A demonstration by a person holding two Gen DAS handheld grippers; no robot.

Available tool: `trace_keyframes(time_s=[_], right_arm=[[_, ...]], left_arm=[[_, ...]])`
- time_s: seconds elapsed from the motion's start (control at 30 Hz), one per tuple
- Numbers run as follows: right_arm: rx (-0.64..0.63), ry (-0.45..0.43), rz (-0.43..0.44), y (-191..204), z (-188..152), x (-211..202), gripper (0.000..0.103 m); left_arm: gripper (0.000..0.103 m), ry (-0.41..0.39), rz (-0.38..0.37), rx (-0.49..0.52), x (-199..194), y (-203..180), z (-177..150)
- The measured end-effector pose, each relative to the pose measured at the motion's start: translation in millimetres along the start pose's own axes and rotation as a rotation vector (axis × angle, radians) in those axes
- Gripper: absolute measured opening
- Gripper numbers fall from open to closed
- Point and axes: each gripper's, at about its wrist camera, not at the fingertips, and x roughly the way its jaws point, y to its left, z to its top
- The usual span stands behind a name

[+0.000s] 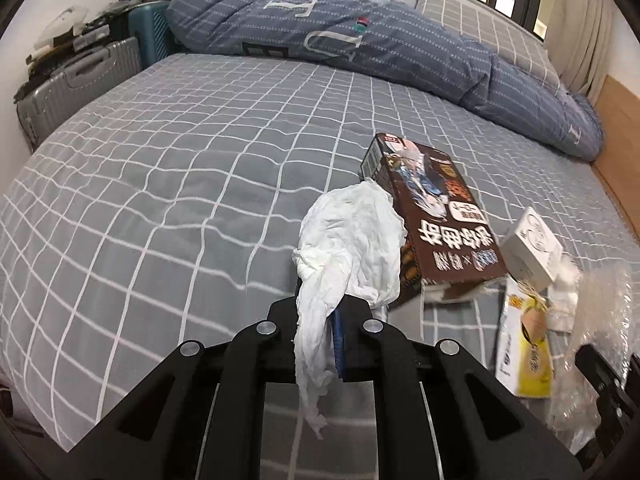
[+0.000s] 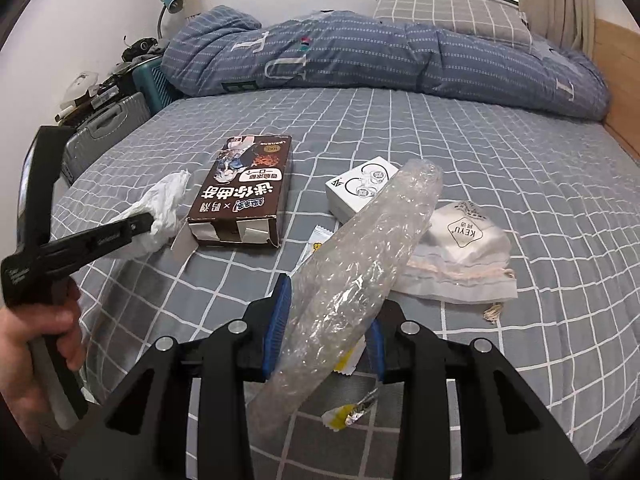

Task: Collect trash
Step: 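Carry the tissue and bubble wrap off the bed over the wastebasket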

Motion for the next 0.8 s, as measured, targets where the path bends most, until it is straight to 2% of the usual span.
trace_keyframes(time_s=[0.57,0.8], right_arm=[[-0.004,-0.034,-0.031,-2.3,-15.8,-28.2,0.033],[-0.009,-0.049,-0.041,-2.0,-23.8,-46.9,0.033]], left_arm=[[0.010,-0.031,-0.080,0.005,-58.9,-21.0,-38.9],[0.010,-0.032,-0.090,0.028,-74.9,-33.6,-56.1]])
